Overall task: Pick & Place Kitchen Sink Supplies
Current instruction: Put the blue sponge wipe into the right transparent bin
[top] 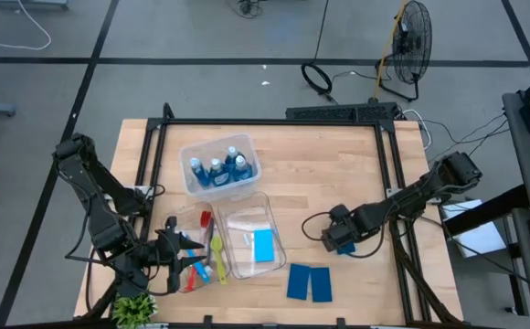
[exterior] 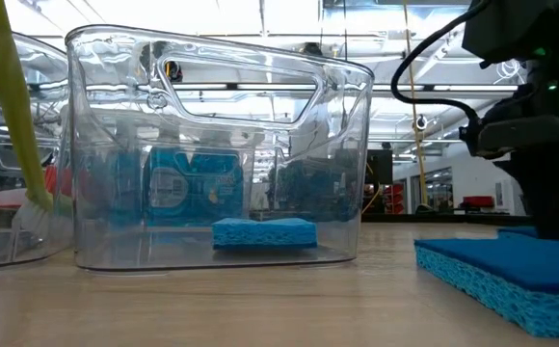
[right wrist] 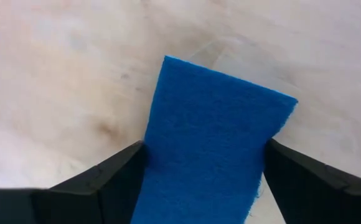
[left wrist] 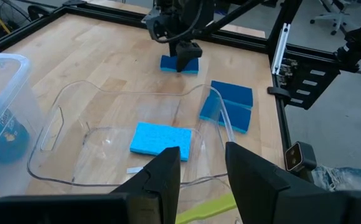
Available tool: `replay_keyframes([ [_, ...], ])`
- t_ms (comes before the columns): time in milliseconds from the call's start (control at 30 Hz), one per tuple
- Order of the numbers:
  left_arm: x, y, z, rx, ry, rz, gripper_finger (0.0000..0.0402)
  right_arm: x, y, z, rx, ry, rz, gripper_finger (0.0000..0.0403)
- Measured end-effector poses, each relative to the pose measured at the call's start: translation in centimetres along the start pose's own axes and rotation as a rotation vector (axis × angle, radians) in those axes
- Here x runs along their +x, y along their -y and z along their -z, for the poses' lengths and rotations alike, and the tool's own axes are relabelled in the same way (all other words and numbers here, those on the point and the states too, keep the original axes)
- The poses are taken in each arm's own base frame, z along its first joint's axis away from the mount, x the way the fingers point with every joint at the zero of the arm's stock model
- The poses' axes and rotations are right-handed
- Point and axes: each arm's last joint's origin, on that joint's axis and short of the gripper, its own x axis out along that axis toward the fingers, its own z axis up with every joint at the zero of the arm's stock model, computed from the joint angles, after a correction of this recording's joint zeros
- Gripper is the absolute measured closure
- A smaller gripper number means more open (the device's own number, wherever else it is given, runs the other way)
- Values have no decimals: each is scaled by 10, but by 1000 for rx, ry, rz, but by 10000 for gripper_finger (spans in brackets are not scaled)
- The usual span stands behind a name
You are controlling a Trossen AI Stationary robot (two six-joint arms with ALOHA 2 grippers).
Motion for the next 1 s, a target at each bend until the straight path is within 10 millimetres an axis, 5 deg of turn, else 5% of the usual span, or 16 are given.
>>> replay_keyframes([
  [333, 0, 0, 0, 0, 0, 0, 270, 0, 4, -1, -49, -30, 39, 106],
  [567, 0, 0, 0, 0, 0, 0, 270, 0, 6, 6, -472, -88, 47, 114],
  [1000, 0, 0, 0, -1, 1, 0, 270, 10, 13, 5, -347, 17, 57, 153],
])
